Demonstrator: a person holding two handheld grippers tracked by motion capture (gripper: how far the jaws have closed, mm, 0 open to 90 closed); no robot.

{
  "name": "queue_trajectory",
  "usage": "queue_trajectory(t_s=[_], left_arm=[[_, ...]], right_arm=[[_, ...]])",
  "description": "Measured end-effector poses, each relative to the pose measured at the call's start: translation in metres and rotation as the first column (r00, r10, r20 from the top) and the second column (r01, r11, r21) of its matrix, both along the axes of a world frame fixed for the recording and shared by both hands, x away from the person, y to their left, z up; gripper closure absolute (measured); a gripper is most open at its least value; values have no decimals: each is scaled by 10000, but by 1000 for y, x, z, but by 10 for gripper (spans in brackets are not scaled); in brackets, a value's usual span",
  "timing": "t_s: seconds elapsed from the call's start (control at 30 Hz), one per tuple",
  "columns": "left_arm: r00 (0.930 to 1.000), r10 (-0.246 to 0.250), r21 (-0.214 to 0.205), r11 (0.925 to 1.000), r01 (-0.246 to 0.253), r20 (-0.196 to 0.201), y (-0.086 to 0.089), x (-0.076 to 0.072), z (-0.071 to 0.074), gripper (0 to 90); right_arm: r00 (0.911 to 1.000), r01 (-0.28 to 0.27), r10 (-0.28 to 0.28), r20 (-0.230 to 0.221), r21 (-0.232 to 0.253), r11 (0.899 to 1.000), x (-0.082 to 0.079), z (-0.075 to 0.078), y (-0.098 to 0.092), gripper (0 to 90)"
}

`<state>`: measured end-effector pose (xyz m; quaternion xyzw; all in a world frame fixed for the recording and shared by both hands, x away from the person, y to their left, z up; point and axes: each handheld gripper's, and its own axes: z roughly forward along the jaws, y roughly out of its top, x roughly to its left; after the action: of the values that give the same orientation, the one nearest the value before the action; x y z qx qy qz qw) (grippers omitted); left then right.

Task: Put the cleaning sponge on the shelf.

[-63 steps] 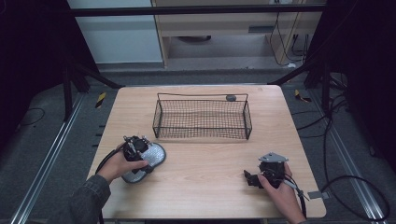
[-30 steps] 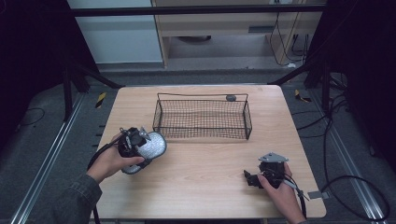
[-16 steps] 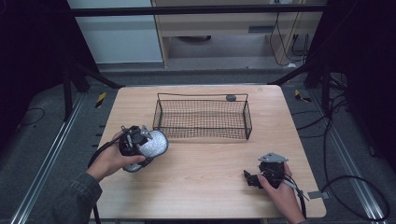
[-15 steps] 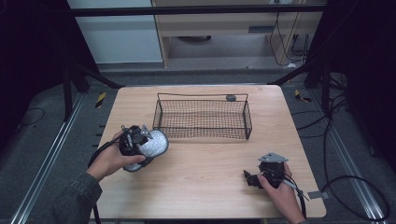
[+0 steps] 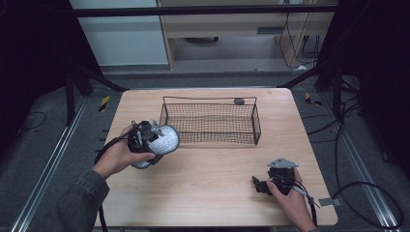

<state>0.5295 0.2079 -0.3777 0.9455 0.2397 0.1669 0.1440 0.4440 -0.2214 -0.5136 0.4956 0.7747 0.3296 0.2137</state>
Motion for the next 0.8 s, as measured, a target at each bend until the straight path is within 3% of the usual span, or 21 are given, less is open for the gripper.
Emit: queue_trajectory(t_s=[0.8], left_arm=[[9980, -516, 367, 9981, 503, 368, -26, 24, 11, 89]], right_arm=[[10000, -18, 18, 14, -12, 10000, 0, 0, 0, 3]])
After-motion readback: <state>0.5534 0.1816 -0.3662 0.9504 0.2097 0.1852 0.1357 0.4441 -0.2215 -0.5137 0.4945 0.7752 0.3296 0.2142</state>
